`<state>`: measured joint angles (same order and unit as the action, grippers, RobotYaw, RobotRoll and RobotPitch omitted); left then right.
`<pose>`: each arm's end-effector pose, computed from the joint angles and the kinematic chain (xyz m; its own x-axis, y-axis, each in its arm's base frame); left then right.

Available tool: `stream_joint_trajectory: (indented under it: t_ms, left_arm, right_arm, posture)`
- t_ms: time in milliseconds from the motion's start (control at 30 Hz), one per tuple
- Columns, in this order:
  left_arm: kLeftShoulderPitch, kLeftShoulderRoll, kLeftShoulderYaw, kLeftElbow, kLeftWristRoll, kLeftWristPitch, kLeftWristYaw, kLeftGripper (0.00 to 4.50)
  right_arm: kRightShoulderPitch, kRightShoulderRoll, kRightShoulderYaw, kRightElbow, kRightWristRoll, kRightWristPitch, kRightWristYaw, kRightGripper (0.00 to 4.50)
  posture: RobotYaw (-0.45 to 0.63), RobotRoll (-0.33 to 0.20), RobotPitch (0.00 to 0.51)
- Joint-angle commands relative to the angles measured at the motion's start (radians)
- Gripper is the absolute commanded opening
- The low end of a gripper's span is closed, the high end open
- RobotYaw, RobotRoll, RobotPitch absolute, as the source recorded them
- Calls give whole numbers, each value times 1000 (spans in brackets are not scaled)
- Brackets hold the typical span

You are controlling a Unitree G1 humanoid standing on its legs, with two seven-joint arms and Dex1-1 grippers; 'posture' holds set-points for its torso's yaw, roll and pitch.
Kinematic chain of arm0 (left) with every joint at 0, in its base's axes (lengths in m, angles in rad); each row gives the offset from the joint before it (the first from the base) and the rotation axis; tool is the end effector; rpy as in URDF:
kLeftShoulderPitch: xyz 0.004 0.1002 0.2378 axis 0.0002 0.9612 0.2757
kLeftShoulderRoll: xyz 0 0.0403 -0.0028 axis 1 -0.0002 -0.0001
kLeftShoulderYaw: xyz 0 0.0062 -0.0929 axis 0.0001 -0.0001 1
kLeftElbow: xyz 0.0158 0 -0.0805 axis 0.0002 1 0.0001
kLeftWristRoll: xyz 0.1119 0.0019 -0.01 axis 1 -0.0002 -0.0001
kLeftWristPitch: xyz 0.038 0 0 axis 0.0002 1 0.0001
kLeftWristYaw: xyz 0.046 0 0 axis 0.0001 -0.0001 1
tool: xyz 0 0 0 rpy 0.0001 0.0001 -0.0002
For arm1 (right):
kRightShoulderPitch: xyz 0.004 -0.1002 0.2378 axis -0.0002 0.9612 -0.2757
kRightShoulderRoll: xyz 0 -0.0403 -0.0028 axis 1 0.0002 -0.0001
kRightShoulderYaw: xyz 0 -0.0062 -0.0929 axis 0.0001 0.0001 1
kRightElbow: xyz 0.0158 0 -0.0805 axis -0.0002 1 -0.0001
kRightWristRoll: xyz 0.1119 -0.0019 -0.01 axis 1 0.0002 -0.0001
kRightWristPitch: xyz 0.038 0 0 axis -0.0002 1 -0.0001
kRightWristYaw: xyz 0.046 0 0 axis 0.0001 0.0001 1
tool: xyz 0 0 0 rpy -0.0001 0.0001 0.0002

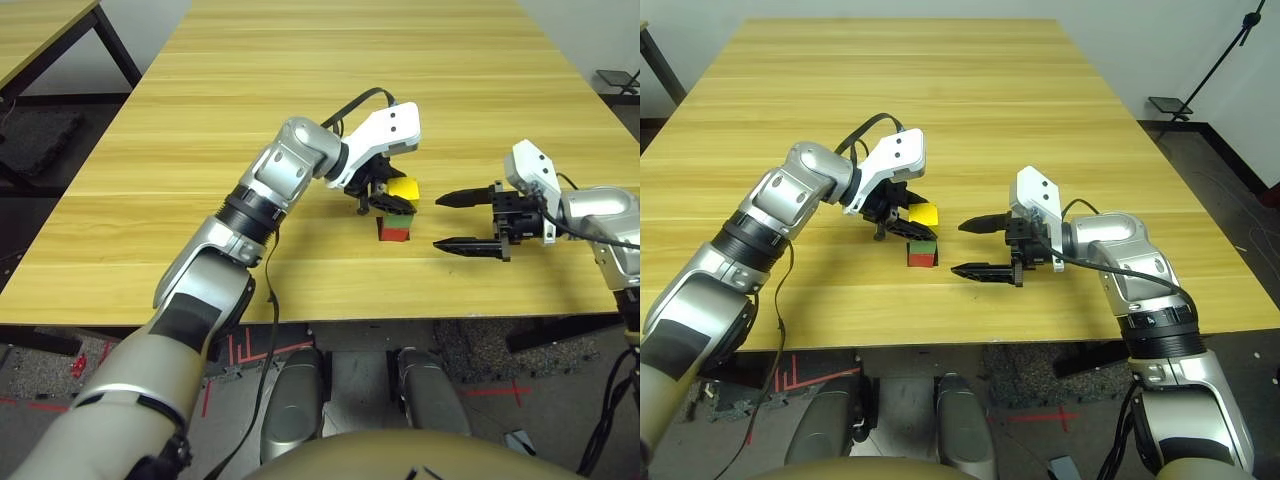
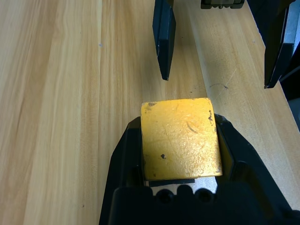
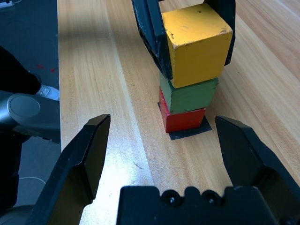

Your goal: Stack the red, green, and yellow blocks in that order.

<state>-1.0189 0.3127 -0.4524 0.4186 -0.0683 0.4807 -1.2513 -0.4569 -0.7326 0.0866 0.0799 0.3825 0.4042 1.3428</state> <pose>0.3393 0.0827 0.2131 0.0710 -0.8312 -0.5514 0.9880 -0.0174 0.1534 0.2818 -0.2415 0.1716 0.2120 0.9081 -0.3612 -0.9757 0.2174 -0.0260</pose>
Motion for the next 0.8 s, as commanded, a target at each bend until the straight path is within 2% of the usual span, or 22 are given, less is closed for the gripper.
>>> stream_joint_trajectory:
  t_ms: [33,133,267,400,500,567,700,767,800]
  left_arm:
    - [6,-2,-10,24,19,-10,-6,2010]
    - [10,9,-18,20,25,-2,-21,2975]
    - [28,29,8,-73,-3,47,-43,4357]
    - [57,38,141,-286,-119,234,22,4437]
    - [120,7,383,-461,-227,406,212,4437]
    - [184,-6,515,-549,-246,450,346,4437]
    - [409,-22,678,-666,-224,360,549,4437]
    - [502,-46,716,-673,-189,229,644,4437]
    - [532,-82,748,-664,-190,173,706,4437]
  right_arm:
    - [12,-7,-15,-16,16,7,-4,4500]
    - [11,-7,-14,-15,18,6,-4,4500]
    - [8,-9,-16,-8,21,3,-5,4500]
    - [4,-16,-53,2,44,16,-18,4500]
    - [16,-38,-134,14,64,81,-96,4500]
    - [30,-56,-187,49,56,112,-158,4500]
    - [32,-21,-330,243,52,63,-329,4500]
    - [6,0,-380,365,33,-31,-397,4500]
    - [-7,11,-398,418,18,-84,-436,4500]
  posture:
    - [33,-54,80]
    - [38,-55,80]
    - [51,-59,74]
    - [58,-63,67]
    - [55,-73,64]
    - [60,-79,64]
    - [78,-95,73]
    - [69,-101,77]
    - [68,-100,76]
